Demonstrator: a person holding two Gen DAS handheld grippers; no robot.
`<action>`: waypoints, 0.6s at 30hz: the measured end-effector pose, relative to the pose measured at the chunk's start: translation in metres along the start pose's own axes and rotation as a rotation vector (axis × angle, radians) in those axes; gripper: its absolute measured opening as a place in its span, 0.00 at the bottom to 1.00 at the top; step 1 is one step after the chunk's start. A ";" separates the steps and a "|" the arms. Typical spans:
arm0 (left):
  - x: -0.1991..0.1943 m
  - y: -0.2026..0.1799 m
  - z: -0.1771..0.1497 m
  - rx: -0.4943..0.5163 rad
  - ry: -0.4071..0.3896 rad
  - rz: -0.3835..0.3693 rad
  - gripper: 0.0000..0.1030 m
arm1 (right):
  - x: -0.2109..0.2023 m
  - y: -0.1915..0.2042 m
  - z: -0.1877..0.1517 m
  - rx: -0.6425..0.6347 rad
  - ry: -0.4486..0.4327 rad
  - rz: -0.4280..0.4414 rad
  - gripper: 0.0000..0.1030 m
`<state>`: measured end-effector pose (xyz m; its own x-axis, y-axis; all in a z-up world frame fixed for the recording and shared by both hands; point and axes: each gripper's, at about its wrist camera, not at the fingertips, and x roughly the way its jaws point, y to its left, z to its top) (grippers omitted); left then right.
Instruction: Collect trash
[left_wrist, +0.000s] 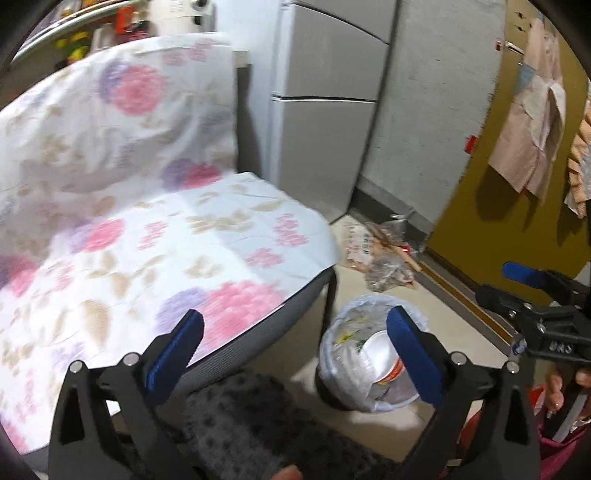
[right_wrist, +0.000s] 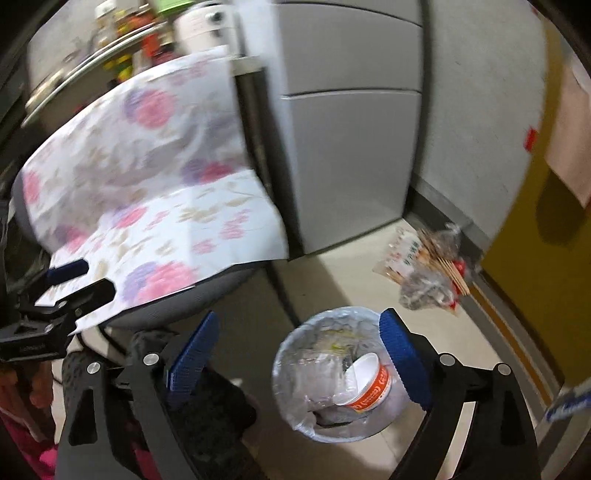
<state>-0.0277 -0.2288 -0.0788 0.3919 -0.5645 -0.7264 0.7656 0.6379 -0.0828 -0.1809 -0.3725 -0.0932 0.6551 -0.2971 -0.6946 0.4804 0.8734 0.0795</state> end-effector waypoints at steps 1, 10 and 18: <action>-0.008 0.002 -0.002 -0.004 0.010 0.022 0.93 | -0.006 0.009 0.001 -0.022 -0.004 -0.004 0.87; -0.066 0.015 -0.013 -0.029 0.039 0.112 0.93 | -0.051 0.046 0.014 -0.096 -0.006 0.004 0.88; -0.105 0.022 -0.017 -0.044 0.003 0.150 0.93 | -0.085 0.071 0.016 -0.191 -0.049 0.031 0.88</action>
<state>-0.0611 -0.1465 -0.0160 0.4985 -0.4596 -0.7350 0.6753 0.7375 -0.0031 -0.1926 -0.2911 -0.0173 0.6976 -0.2836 -0.6579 0.3437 0.9382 -0.0400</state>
